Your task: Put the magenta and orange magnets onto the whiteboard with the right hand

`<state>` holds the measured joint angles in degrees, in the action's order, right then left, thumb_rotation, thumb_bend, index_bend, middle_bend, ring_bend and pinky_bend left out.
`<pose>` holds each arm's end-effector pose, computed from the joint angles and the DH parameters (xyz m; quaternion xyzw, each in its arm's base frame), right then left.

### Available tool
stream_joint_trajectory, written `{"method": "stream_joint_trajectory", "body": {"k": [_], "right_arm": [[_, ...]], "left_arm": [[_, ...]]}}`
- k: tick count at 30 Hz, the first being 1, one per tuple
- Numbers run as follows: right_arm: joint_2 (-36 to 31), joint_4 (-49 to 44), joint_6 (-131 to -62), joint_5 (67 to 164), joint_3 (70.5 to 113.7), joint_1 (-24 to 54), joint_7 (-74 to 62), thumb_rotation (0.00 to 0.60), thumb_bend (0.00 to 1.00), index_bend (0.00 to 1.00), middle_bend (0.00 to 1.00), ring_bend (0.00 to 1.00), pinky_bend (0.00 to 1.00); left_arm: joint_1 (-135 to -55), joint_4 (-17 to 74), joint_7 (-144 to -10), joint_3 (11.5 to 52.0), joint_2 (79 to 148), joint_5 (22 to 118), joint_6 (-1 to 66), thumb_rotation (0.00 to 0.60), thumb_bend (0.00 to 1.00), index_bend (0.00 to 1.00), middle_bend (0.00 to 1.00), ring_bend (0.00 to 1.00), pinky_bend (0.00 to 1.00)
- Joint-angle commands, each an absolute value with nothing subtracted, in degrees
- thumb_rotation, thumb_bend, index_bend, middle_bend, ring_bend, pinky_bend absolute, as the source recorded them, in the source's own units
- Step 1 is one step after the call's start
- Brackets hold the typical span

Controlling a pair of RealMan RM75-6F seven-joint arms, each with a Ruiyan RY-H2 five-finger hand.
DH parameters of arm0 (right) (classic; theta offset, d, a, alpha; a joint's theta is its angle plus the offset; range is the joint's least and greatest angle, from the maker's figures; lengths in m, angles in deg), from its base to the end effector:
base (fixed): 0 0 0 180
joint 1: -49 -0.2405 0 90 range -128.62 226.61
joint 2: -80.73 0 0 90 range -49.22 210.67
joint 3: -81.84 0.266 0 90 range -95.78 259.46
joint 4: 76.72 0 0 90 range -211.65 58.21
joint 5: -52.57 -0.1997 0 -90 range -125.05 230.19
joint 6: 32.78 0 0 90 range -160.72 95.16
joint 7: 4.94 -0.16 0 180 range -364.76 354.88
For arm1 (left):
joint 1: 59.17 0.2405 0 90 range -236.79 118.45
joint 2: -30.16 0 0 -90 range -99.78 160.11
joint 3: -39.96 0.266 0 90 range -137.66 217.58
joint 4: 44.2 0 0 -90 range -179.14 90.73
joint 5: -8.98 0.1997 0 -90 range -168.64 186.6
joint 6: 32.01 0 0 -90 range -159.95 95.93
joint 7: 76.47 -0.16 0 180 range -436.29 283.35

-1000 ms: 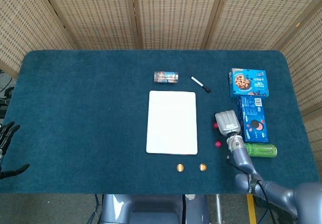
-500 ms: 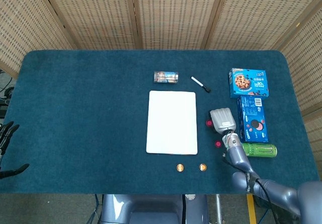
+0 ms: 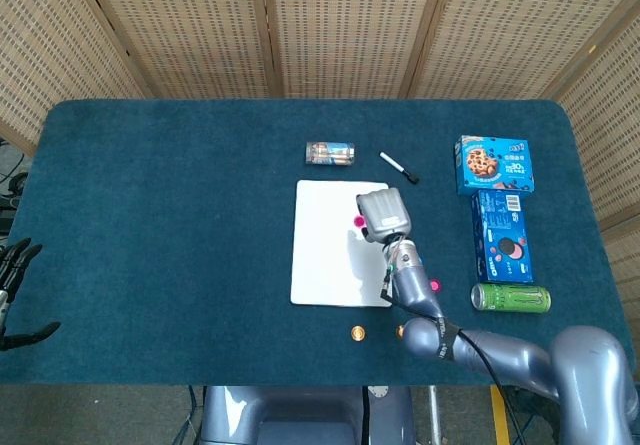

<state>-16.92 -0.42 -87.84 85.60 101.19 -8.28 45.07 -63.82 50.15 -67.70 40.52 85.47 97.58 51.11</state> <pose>-0.0926 -0.4264 -0.0352 0.7364 -0.3491 0.2757 0.5097 -0.3197 0.1832 0.2037 -0.6123 -0.4179 -0.3748 0.5567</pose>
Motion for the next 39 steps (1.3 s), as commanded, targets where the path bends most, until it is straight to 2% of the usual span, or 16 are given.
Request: {"method": "stream_joint_trajectory", "body": {"k": [1, 5, 7, 9, 12, 17, 22, 26, 31, 39], "right_arm": [[-19.75, -1.81, -88.69, 83.35, 101.66, -10.77, 47.33, 0.6, 0.38, 0.53, 0.99, 0.99, 1.0], [-23.23, -3.91, -88.44, 80.84, 102.01, -12.75, 47.6, 0.6, 0.38, 0.53, 0.99, 0.99, 1.0], [-25.37, -5.79, -87.93, 80.03, 101.41, -13.79, 48.05, 0.6, 0.34, 0.47, 0.99, 0.99, 1.0], [-26.47, -6.58, -88.33, 80.22, 101.0, -14.39, 48.29, 0.6, 0.25, 0.35, 0.99, 0.99, 1.0], [-25.98, -4.77, -89.67, 81.66, 100.57, -14.3, 47.94, 0.6, 0.2, 0.29, 0.98, 1.0, 1.0], [-21.5, 3.15, -93.58, 85.75, 98.61, -12.09, 47.44, 0.6, 0.21, 0.28, 0.98, 1.0, 1.0], [-12.82, 14.1, -97.35, 90.19, 93.99, -6.54, 45.5, 0.6, 0.25, 0.34, 0.98, 0.99, 1.0], [-6.59, 19.28, -99.34, 93.74, 89.31, -1.66, 42.85, 0.6, 0.28, 0.38, 0.99, 1.0, 1.0], [-2.11, 19.44, -100.93, 99.54, 82.88, 3.77, 39.71, 0.6, 0.34, 0.38, 0.99, 1.0, 1.0], [-1.94, 15.53, -99.88, 102.71, 79.79, 8.26, 35.21, 0.6, 0.34, 0.38, 0.99, 1.0, 1.0]], "left_arm": [[-63.91, 50.08, -67.16, 40.37, 85.26, 97.17, 50.86, 0.6, 0.0, 0.0, 0.0, 0.0, 0.0], [-64.05, 50.07, -66.28, 40.16, 84.9, 96.75, 50.6, 0.6, 0.0, 0.0, 0.0, 0.0, 0.0], [-64.07, 49.91, -65.59, 40.05, 84.69, 96.72, 50.69, 0.6, 0.0, 0.0, 0.0, 0.0, 0.0], [-64.22, 49.68, -64.77, 40.0, 84.48, 96.47, 50.29, 0.6, 0.0, 0.0, 0.0, 0.0, 0.0], [-64.42, 49.49, -63.99, 39.97, 84.21, 96.36, 49.87, 0.6, 0.0, 0.0, 0.0, 0.0, 0.0], [-64.33, 49.32, -63.26, 40.17, 84.09, 96.79, 50.02, 0.6, 0.0, 0.0, 0.0, 0.0, 0.0], [-64.18, 49.21, -63.19, 40.65, 84.1, 97.73, 50.31, 0.6, 0.0, 0.0, 0.0, 0.0, 0.0], [-63.89, 49.01, -62.96, 41.14, 84.14, 98.69, 50.83, 0.6, 0.0, 0.0, 0.0, 0.0, 0.0], [-63.4, 49.03, -62.74, 41.41, 84.06, 99.87, 52.28, 0.6, 0.0, 0.0, 0.0, 0.0, 0.0], [-63.35, 49.19, -63.9, 41.86, 84.38, 100.76, 52.47, 0.6, 0.0, 0.0, 0.0, 0.0, 0.0]]}}
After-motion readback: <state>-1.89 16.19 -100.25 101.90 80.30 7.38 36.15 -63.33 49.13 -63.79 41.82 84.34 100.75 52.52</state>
